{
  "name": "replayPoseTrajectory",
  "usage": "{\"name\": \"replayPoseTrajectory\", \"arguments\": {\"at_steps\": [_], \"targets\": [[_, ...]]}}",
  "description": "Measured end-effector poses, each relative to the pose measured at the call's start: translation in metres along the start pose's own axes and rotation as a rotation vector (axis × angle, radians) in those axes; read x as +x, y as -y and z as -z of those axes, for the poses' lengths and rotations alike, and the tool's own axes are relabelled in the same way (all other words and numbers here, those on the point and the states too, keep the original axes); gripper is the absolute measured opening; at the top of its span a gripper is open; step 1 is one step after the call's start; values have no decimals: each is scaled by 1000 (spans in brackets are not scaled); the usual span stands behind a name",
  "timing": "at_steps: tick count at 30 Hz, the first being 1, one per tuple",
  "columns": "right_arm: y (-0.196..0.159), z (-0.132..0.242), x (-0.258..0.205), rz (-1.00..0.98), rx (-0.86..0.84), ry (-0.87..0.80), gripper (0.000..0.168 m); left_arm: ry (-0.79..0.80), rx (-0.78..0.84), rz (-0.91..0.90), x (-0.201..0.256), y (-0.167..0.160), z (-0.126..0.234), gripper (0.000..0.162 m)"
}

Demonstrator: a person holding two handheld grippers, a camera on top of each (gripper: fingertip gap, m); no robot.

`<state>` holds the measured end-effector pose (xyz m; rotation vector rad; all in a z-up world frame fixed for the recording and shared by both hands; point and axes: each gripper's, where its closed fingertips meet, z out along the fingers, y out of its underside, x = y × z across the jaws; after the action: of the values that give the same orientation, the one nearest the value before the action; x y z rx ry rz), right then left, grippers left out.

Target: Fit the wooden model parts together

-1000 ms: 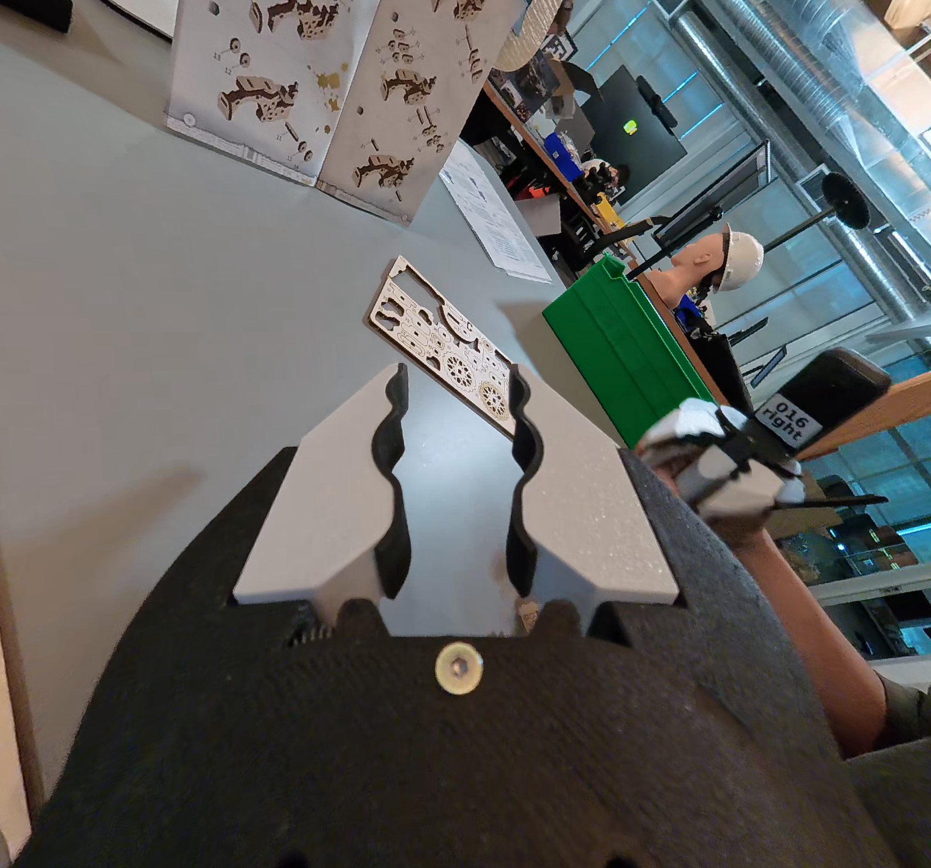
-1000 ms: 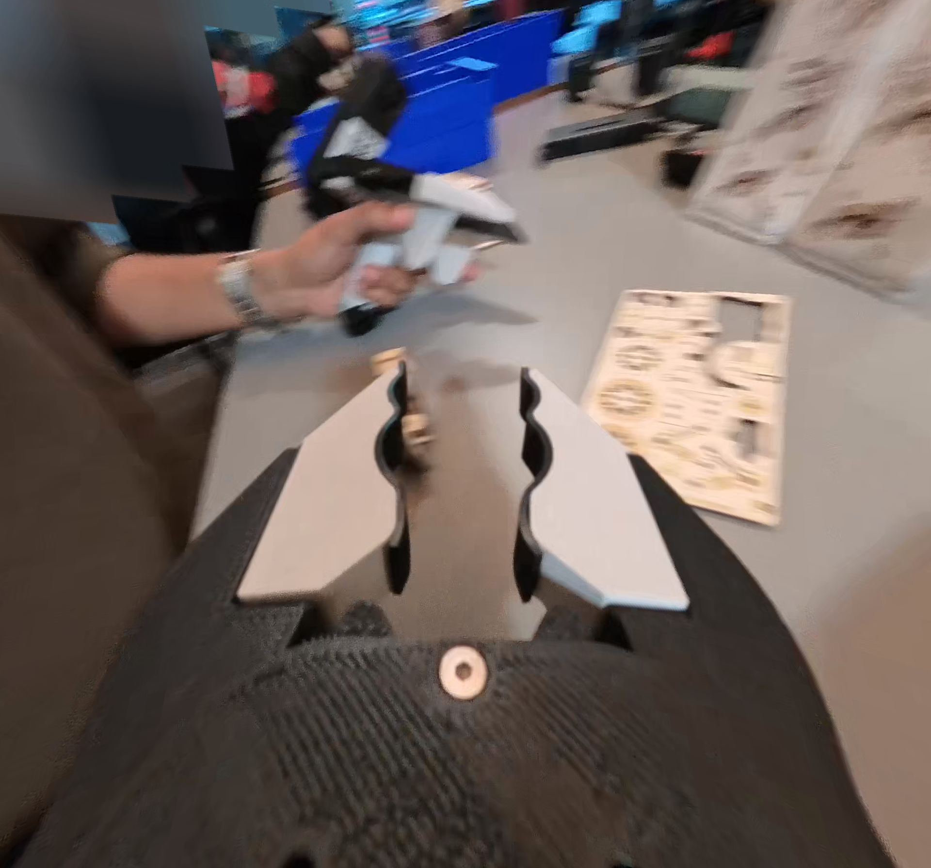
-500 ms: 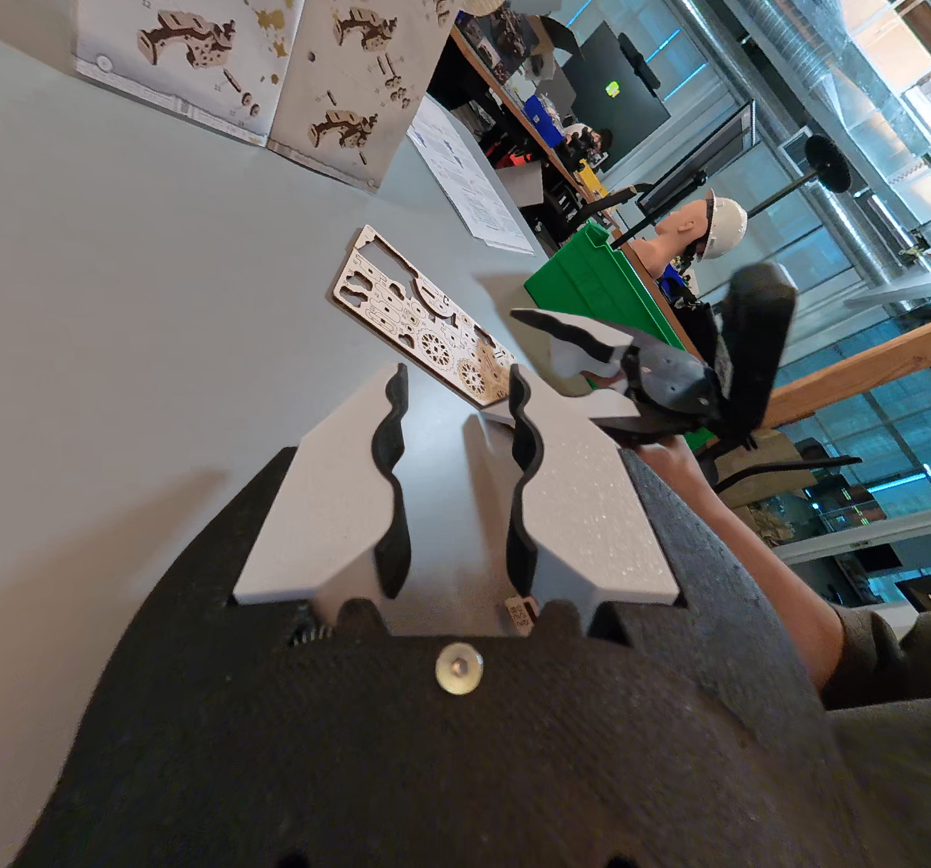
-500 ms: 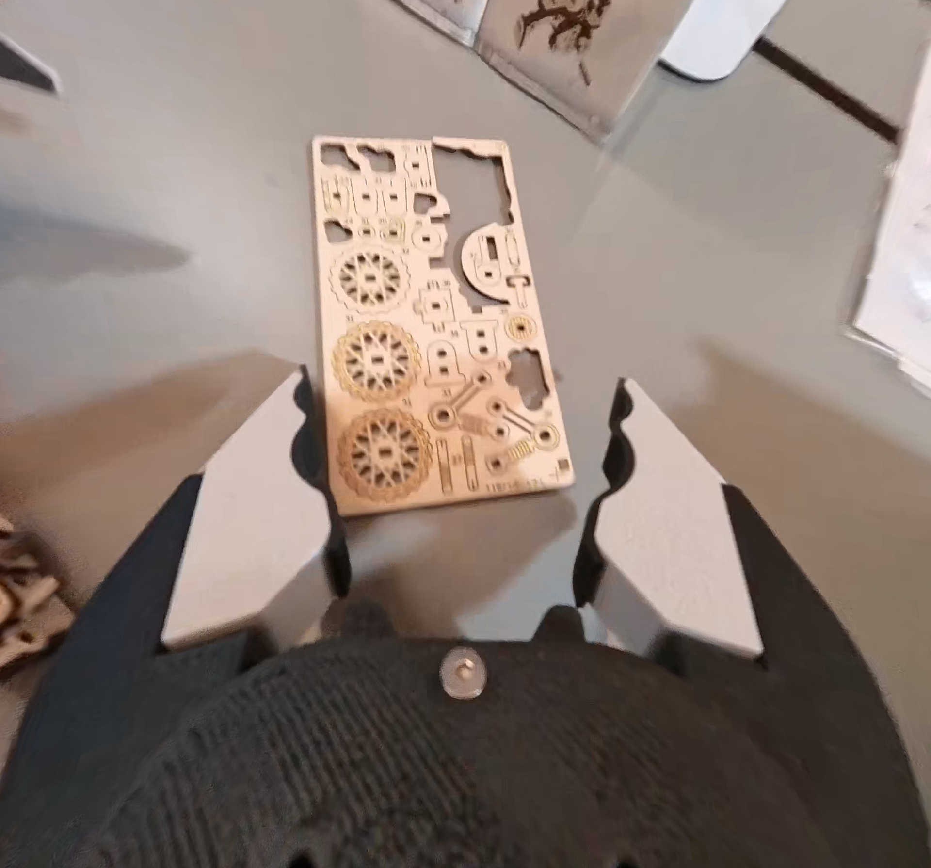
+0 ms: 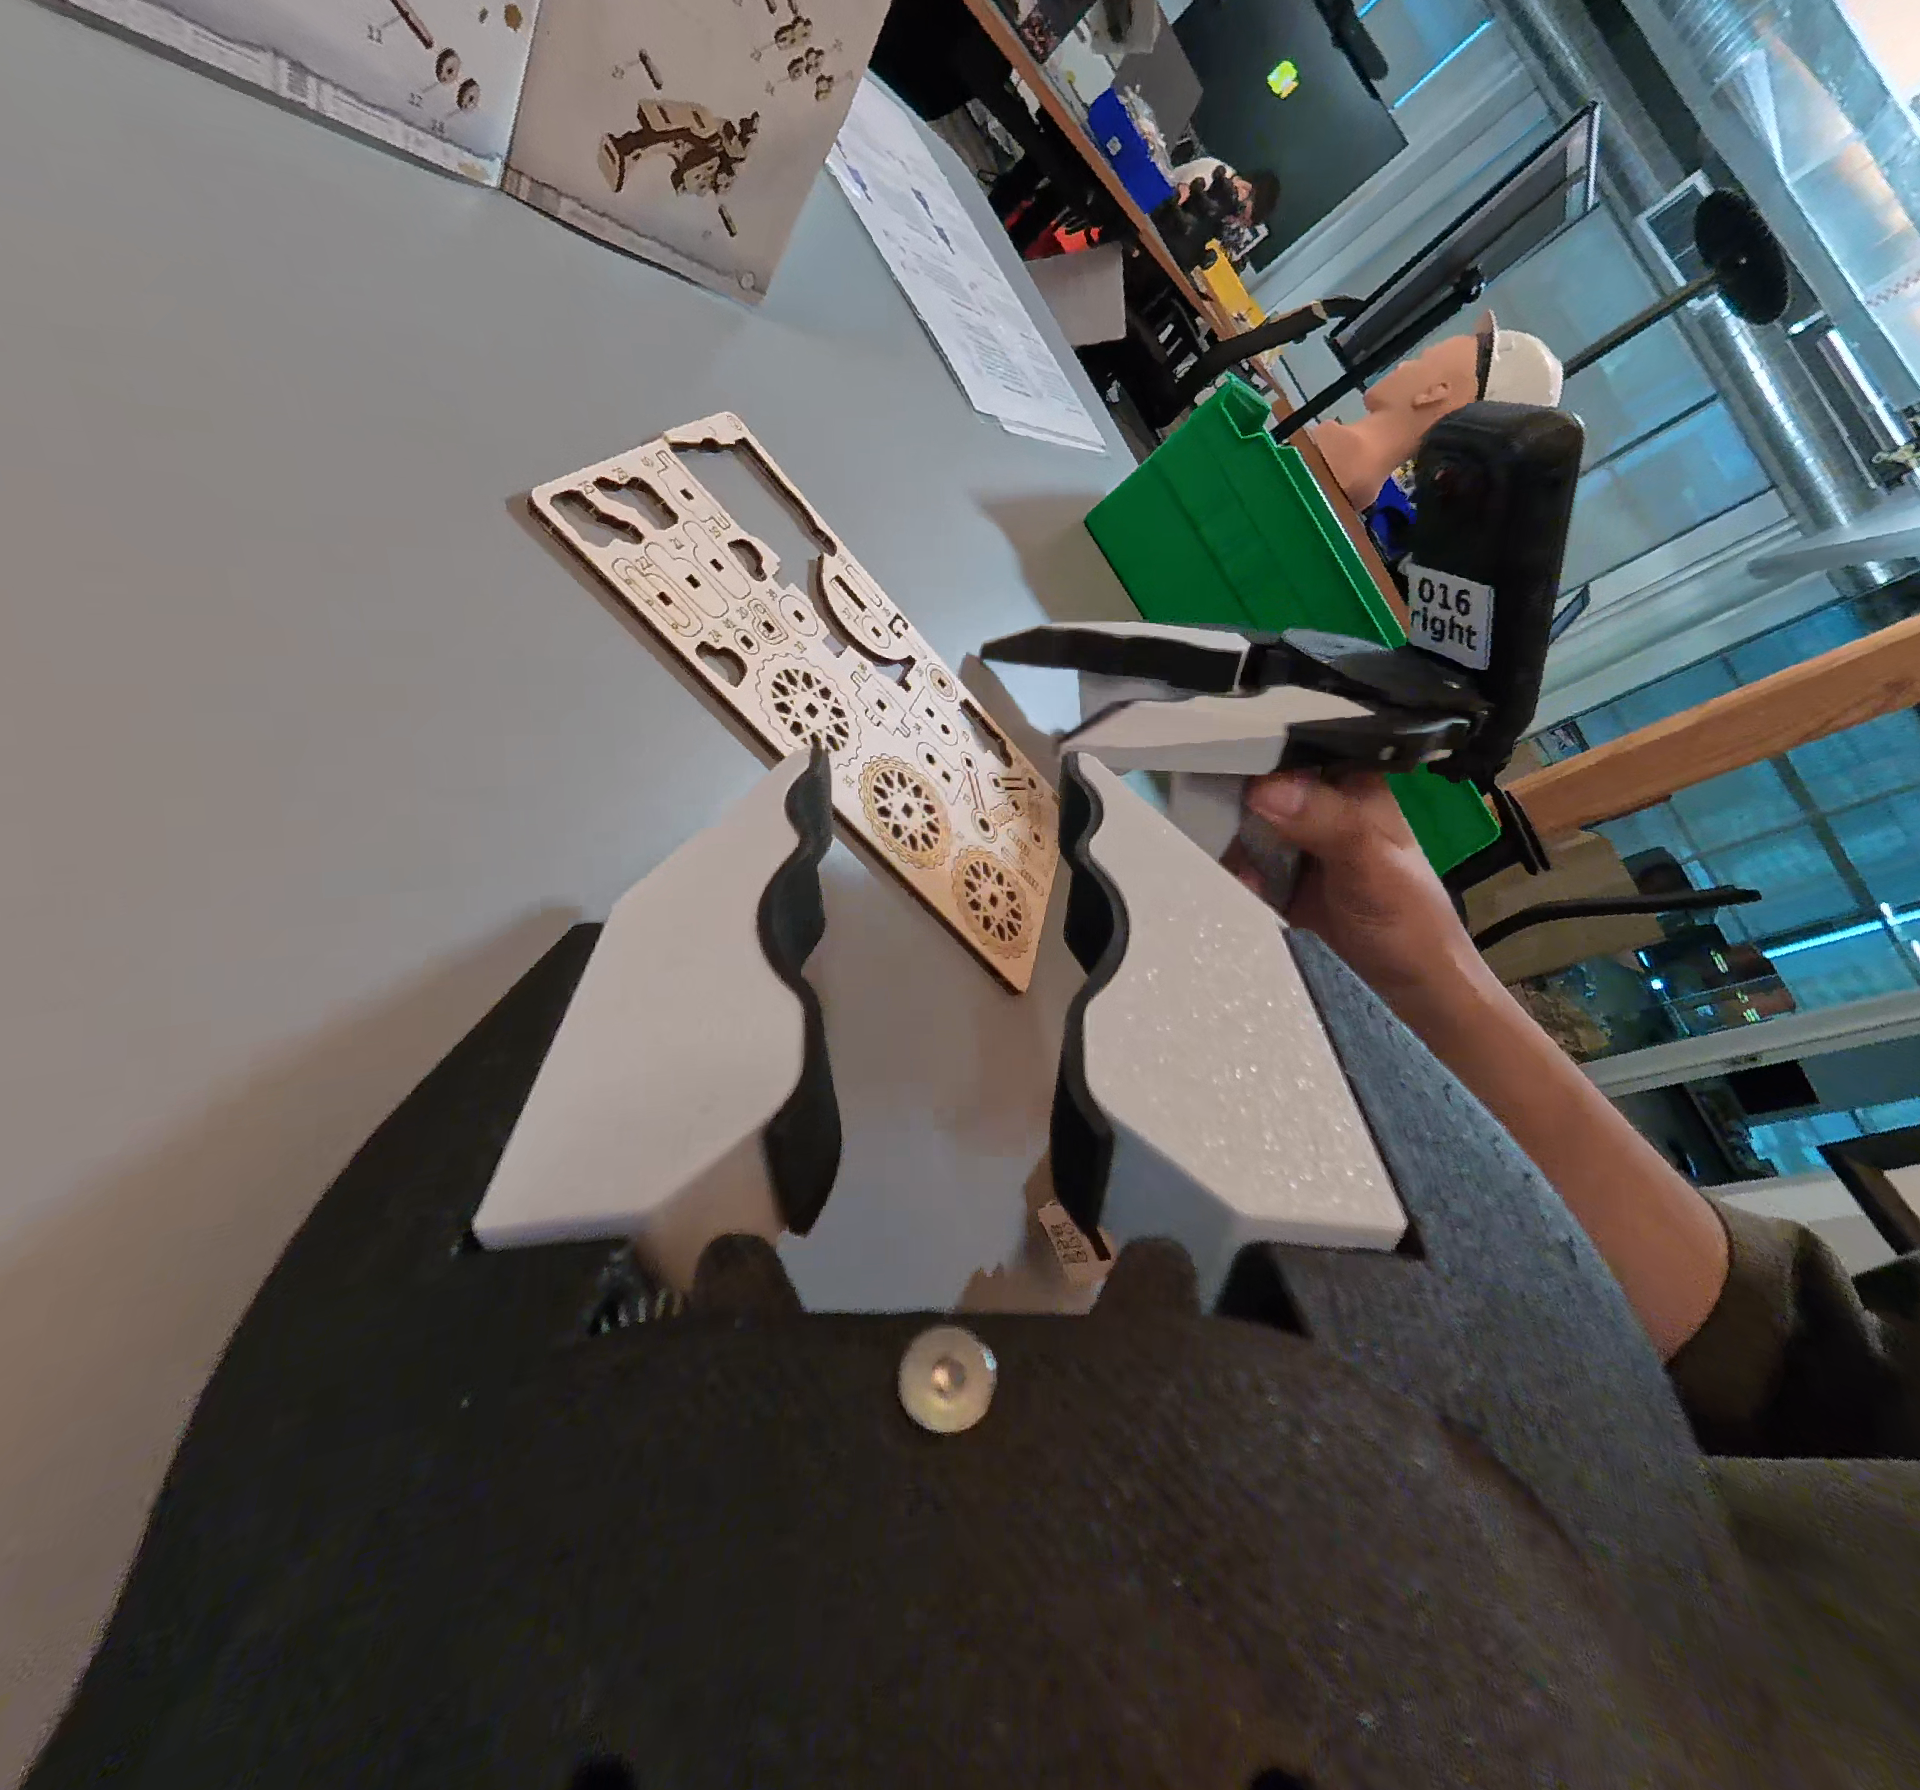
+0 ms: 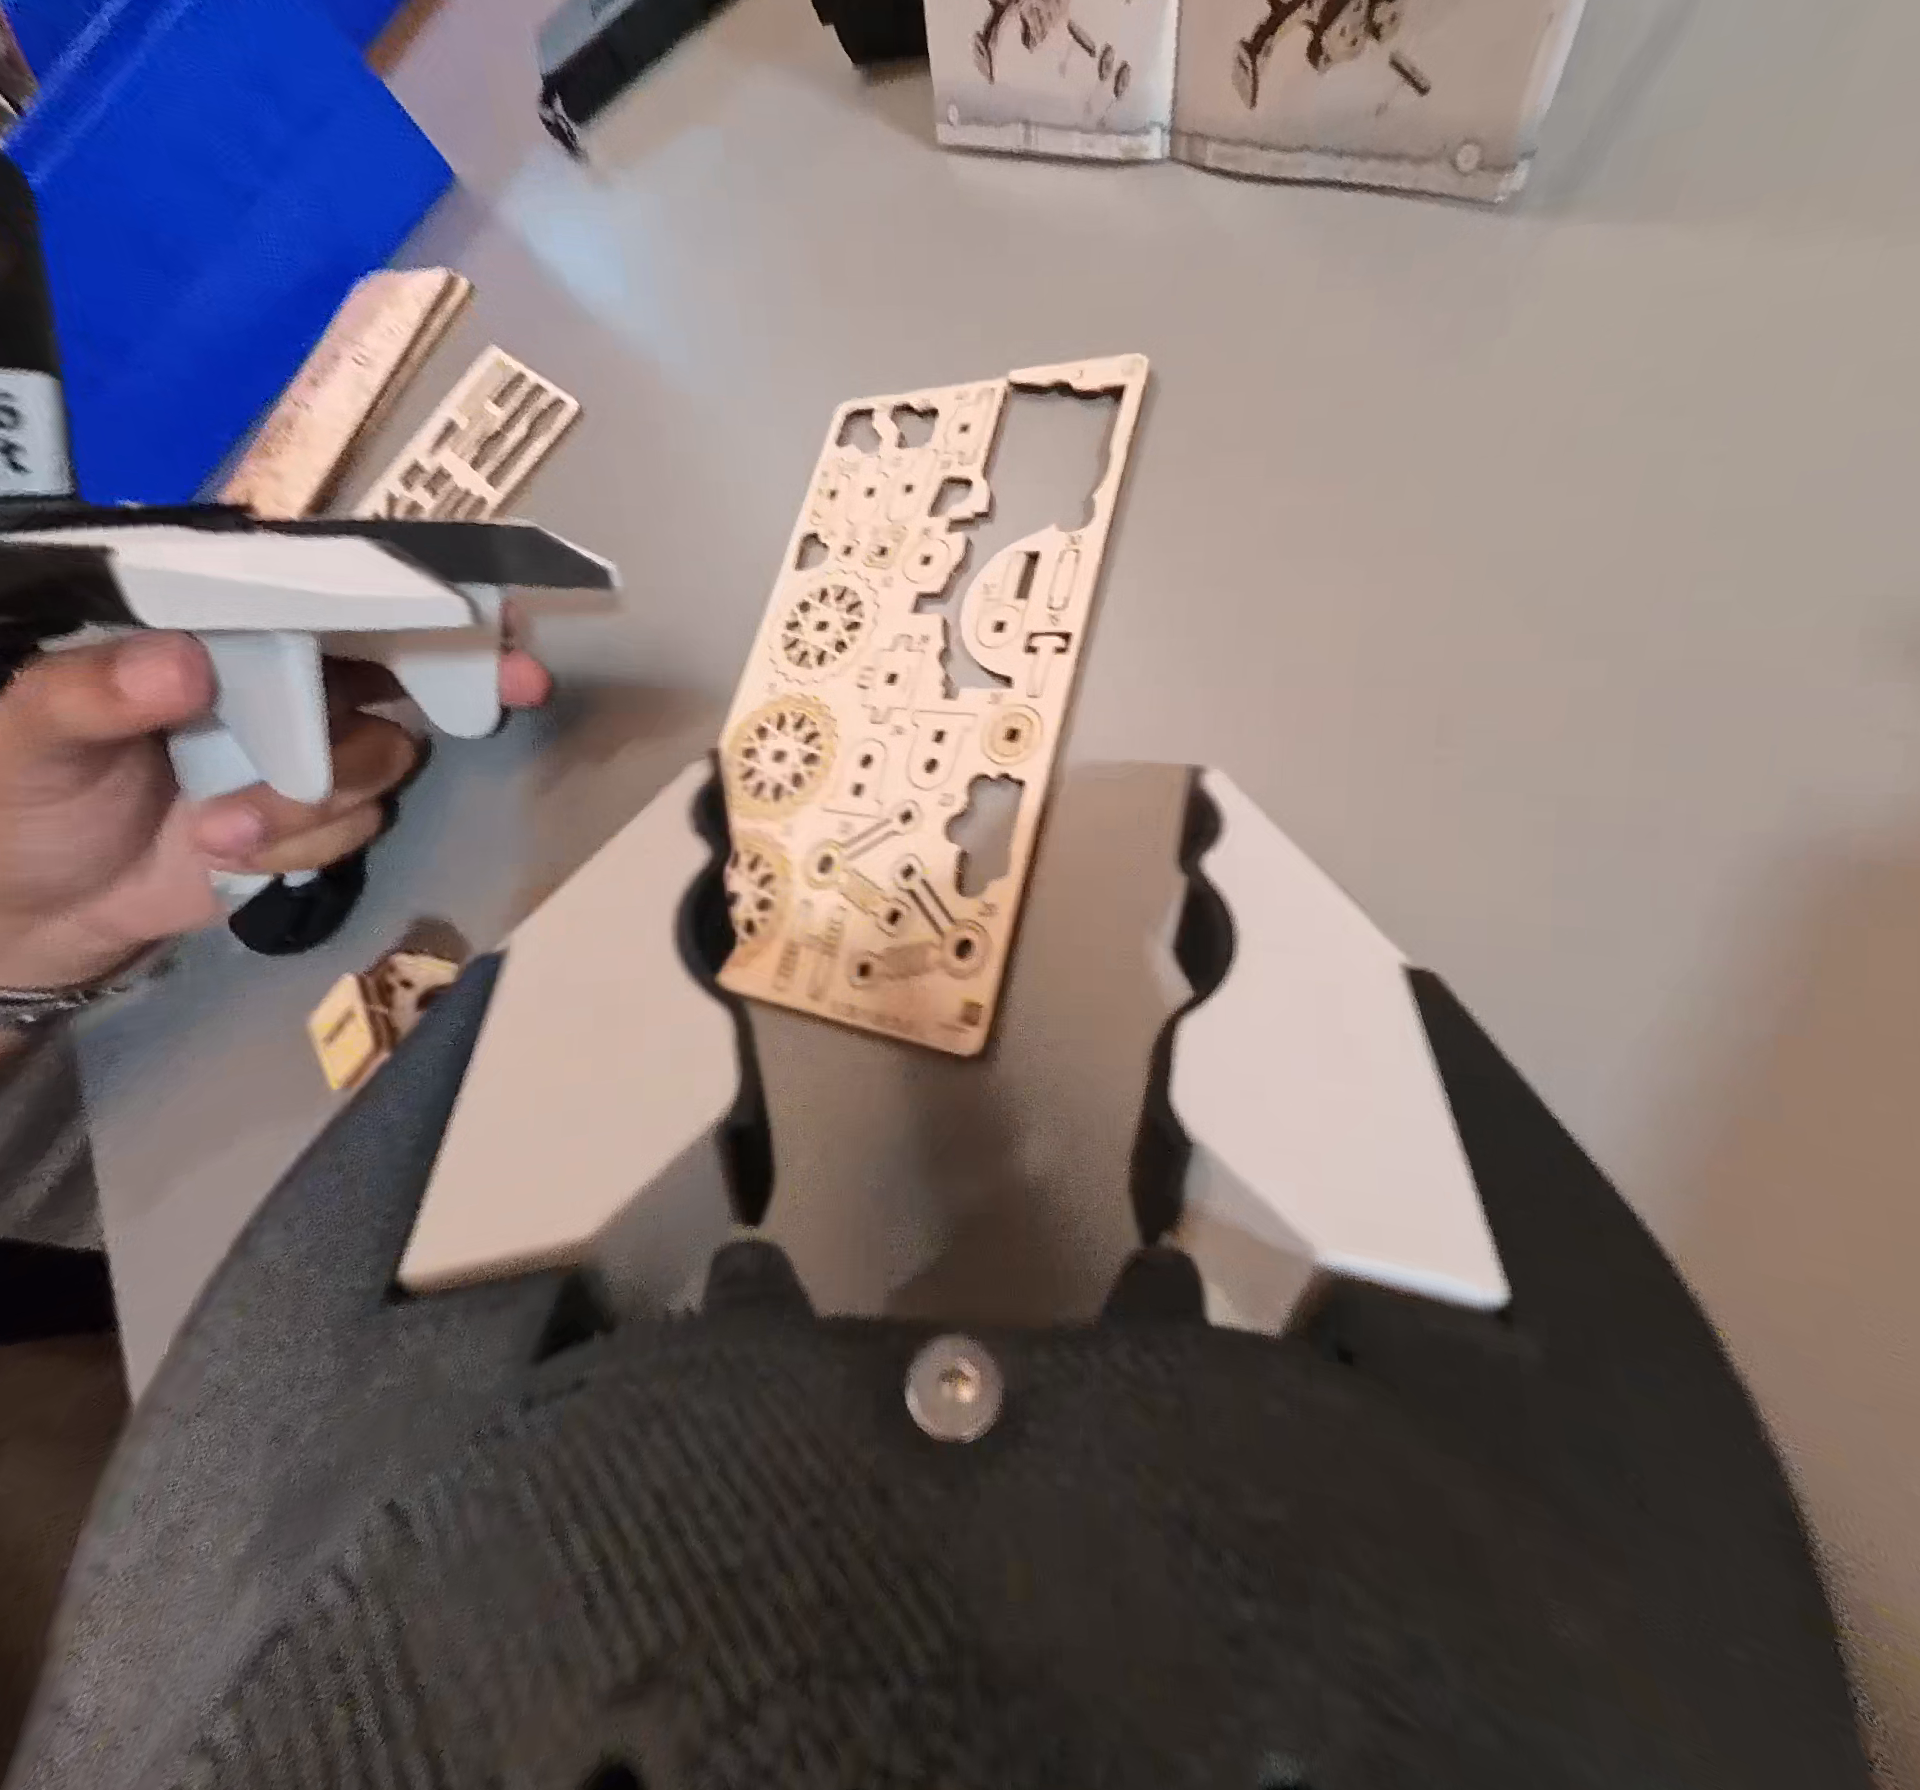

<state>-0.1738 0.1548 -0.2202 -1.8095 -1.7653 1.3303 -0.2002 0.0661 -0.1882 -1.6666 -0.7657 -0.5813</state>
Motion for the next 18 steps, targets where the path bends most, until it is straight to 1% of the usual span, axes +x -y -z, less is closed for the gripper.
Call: {"name": "replayPoseTrajectory", "arguments": {"at_steps": [2,4,5,7,8,9,11,13,16,18], "targets": [[2,-6,-10,25,13,-10,103,7,-4,25,-3,-1,-1,42],[0,-16,-10,145,-38,-98,120,11,17,40,-5,3,1,41],[-3,-21,-7,221,-82,-152,125,16,36,46,-6,5,3,41],[-7,-31,-2,339,-147,-241,130,27,70,59,-9,10,5,41],[-7,-36,-8,364,-148,-227,125,29,76,66,-10,11,6,41],[-8,-41,-15,376,-148,-199,125,32,74,72,-11,11,5,41],[-11,-46,-23,387,-162,-168,129,37,56,70,-12,9,3,41],[-11,-43,-21,385,-174,-167,123,37,37,56,-10,6,1,41],[-12,-29,-11,378,-191,-165,93,25,23,50,-8,4,0,41],[-13,-18,-2,374,-192,-163,84,17,20,57,-8,4,1,41]]}}
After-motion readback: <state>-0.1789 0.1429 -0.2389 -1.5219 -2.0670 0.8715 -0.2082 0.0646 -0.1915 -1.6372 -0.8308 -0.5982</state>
